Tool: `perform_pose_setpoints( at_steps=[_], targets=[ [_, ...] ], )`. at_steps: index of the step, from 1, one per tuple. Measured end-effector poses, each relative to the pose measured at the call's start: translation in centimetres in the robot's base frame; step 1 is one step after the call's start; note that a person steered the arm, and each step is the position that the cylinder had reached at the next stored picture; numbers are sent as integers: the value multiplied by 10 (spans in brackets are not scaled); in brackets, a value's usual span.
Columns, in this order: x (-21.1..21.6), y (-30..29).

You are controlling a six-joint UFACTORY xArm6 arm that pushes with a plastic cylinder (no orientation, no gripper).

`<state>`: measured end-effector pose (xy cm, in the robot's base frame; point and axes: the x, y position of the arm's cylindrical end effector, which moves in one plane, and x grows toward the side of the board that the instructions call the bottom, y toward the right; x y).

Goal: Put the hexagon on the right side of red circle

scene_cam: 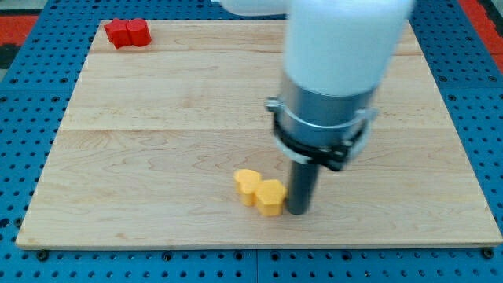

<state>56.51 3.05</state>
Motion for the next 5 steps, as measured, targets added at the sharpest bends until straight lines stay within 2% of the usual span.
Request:
perform_pose_setpoints(
  at_steps=[2,3,4,5],
  targets=[
    [-51,-141],
    [-45,-142],
    [-15,-164],
    [-55,-206]
  ],
)
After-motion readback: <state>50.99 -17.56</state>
